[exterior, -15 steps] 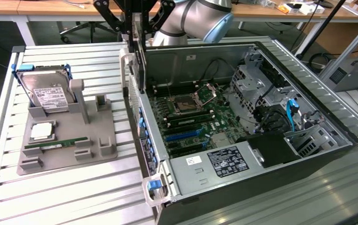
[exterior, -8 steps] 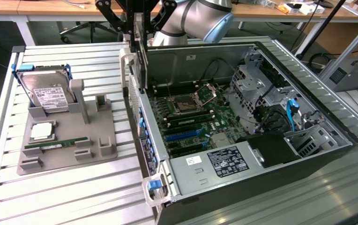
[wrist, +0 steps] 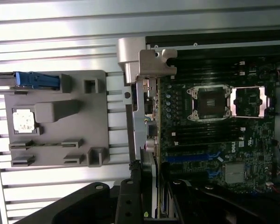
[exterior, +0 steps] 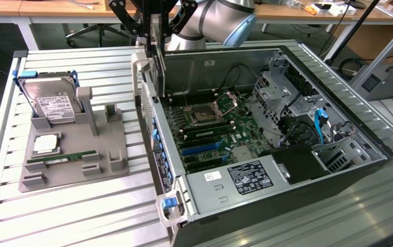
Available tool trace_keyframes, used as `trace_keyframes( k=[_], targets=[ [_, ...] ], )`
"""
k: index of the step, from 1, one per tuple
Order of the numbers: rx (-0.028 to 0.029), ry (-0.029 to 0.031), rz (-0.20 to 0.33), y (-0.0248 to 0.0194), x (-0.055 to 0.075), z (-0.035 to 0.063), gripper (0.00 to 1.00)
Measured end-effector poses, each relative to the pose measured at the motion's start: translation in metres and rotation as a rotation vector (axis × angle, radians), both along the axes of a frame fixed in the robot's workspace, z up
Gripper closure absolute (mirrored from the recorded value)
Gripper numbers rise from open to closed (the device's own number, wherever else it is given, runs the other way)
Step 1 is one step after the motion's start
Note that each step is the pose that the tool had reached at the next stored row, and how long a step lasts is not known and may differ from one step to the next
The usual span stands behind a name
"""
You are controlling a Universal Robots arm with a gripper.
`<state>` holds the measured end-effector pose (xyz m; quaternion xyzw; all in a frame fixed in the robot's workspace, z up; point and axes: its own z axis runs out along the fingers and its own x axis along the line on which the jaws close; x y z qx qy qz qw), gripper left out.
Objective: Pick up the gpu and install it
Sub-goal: 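Pick up the gpu and move the gpu toward the slot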
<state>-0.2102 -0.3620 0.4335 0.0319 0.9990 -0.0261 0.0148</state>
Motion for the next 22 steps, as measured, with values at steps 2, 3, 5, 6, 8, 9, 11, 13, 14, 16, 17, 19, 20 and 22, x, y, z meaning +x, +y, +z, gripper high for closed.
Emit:
trace_keyframes(
  k=[2, 3, 5, 6, 8, 9, 11, 13, 14, 16, 17, 19, 20, 22],
  targets=[
    [0.0000, -0.0001, 0.000, 0.0000, 0.001, 0.0000, 0.73],
    [0.0000, 0.0000, 0.000, 0.0000, 0.002, 0.0000, 0.73],
    [0.0000, 0.0000, 0.000, 0.0000, 0.003, 0.0000, 0.73],
    [-0.0001, 0.0000, 0.000, 0.0000, 0.005, 0.0000, 0.73],
    [-0.0002, 0.0000, 0.000, 0.0000, 0.007, 0.0000, 0.73],
    [-0.0002, 0.0000, 0.000, 0.0000, 0.008, -0.0001, 0.73],
    [-0.0004, -0.0001, 0.000, 0.0000, 0.010, -0.0002, 0.73],
    [-0.0009, -0.0001, 0.000, 0.0000, 0.011, -0.0003, 0.73],
    [-0.0010, 0.0000, 0.000, 0.0000, 0.011, -0.0003, 0.73],
    [-0.0012, 0.0000, 0.000, 0.0000, 0.012, -0.0004, 0.73],
    [-0.0012, -0.0001, 0.000, 0.0000, 0.012, -0.0005, 0.73],
    [-0.0014, 0.0000, 0.000, 0.0000, 0.013, -0.0006, 0.73],
    [-0.0014, 0.0000, 0.000, 0.0000, 0.013, -0.0007, 0.73],
    [-0.0014, -0.0001, 0.000, 0.0000, 0.014, -0.0009, 0.73]
  ],
)
